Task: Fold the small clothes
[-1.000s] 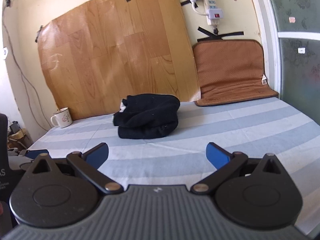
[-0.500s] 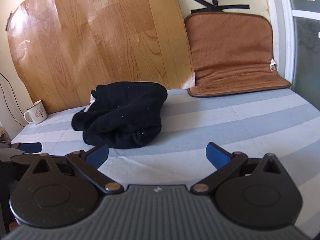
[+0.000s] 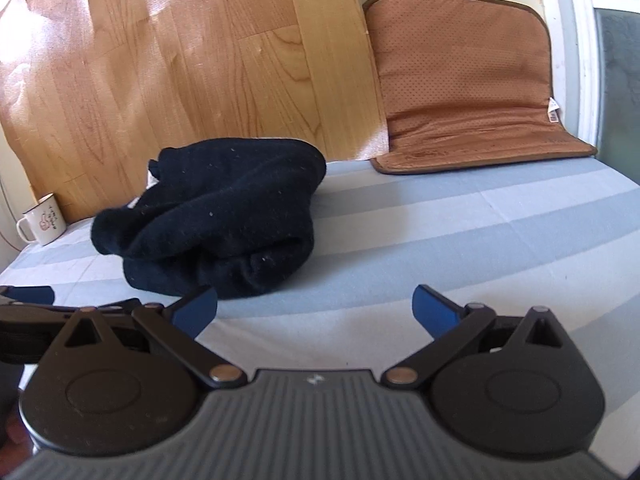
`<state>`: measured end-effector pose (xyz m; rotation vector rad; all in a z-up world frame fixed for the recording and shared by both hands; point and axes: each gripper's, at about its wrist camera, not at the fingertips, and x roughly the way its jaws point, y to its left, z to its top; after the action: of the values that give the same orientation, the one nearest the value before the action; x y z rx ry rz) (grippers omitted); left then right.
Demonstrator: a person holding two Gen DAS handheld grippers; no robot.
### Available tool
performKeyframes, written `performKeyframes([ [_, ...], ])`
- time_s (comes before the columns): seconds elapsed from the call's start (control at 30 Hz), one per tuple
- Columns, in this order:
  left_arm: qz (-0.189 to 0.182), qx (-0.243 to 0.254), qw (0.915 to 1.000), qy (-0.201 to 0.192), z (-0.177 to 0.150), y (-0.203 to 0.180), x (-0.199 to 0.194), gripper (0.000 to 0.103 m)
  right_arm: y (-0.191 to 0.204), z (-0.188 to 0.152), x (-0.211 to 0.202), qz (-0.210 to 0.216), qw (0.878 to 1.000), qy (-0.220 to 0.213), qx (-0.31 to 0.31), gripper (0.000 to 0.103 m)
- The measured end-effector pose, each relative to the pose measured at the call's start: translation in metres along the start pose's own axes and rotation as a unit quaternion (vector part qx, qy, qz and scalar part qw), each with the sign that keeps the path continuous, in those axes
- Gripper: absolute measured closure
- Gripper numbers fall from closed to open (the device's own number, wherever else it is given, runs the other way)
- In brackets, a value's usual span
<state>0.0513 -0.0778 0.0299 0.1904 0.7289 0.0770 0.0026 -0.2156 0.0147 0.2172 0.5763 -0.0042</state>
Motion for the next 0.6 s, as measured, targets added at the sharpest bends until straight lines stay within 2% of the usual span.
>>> performKeyframes([
  [0.2, 0.001, 0.009, 1.0, -0.003, -0.006, -0.001, -0.002, 0.0, -0.005, -0.003, 0.0, 0.004, 1.0, -0.01, 0.014, 0.0],
  [0.6, 0.005, -0.008, 0.9999, -0.01, -0.009, 0.0, -0.021, 0.0, -0.004, -0.009, -0.011, 0.004, 1.0, -0.012, 0.023, 0.0],
])
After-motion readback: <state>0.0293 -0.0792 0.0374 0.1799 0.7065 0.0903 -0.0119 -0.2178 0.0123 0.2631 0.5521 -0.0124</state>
